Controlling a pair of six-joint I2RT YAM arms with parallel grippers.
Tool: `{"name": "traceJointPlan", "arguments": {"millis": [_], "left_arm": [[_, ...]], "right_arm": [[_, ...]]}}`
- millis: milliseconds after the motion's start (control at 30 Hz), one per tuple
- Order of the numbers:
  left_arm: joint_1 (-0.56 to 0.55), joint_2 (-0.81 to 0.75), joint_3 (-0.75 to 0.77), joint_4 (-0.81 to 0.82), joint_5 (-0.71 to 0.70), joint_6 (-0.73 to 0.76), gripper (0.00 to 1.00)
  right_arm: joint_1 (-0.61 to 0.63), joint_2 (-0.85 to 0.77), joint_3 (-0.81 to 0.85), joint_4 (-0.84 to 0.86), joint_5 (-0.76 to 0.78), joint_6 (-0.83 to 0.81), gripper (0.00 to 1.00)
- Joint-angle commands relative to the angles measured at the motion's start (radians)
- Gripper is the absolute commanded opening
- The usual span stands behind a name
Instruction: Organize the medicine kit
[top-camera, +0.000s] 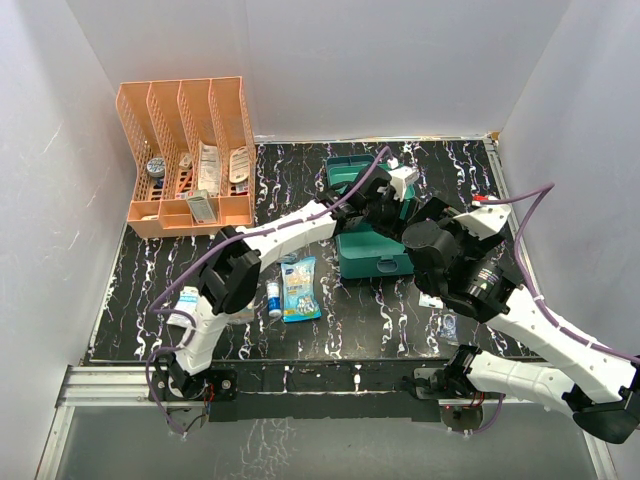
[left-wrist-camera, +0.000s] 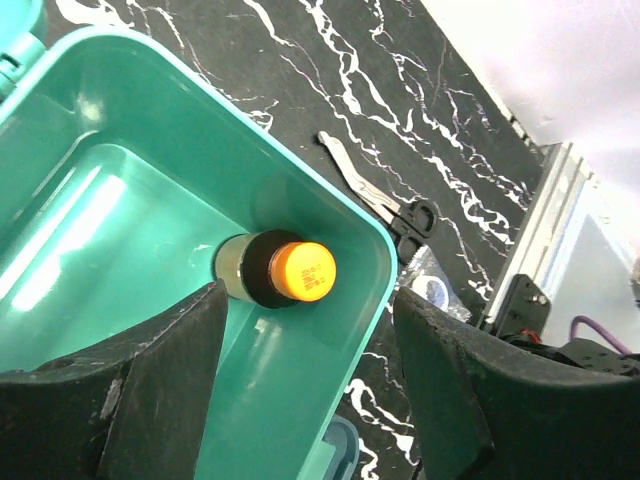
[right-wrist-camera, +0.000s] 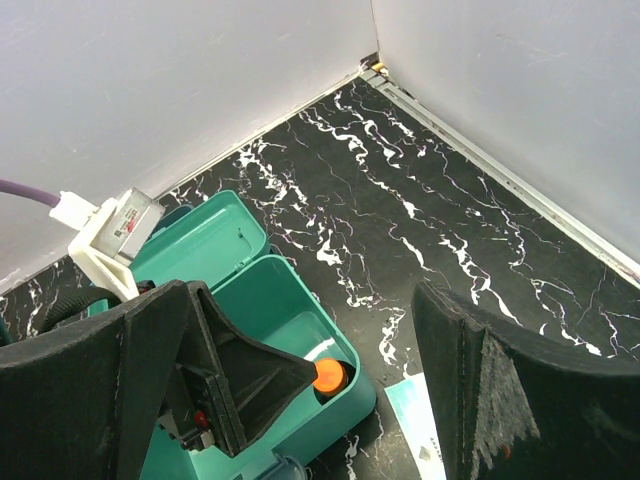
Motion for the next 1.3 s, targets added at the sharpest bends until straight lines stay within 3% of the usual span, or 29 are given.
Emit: {"name": "traceJointPlan", "arguments": {"millis": [0,100,300,600,767,900,1267], "left_arm": [[-0.012,-0.125,-0.017,-0.012,-0.087,0.102,0.65],[-0.012,-0.192,-0.033,-0.023,-0.177,0.158,0.65],[0.015,-0.369,-0.206,-0.046,-0.330,0.263,0.64],[0.202,-0.642,-0.455,-0.111,-0.437,0.282,0.62],[0.219,-0.855,-0.772,0.026,-0.600,0.427,0.63],[0.238,-0.985,-0.962,0.104,-0.643,0.439,0.64],[0.288,-1.148,-1.169,0.219,-0.749,0.435,0.66]], "right_arm": [[0.000,-0.012,0.006,0.005,0.010,0.015,0.93],[0.000,-0.007,0.008,0.007,0.010,0.001,0.93],[0.000,0.018,0.006,0.009,-0.014,-0.015,0.93],[0.000,0.092,0.055,0.007,-0.087,-0.044,0.93],[0.001,0.114,0.066,-0.006,-0.122,-0.045,0.93],[0.001,0.104,0.039,0.012,-0.141,-0.036,0.93],[0.001,0.160,0.018,0.040,-0.160,-0.028,0.93]]}}
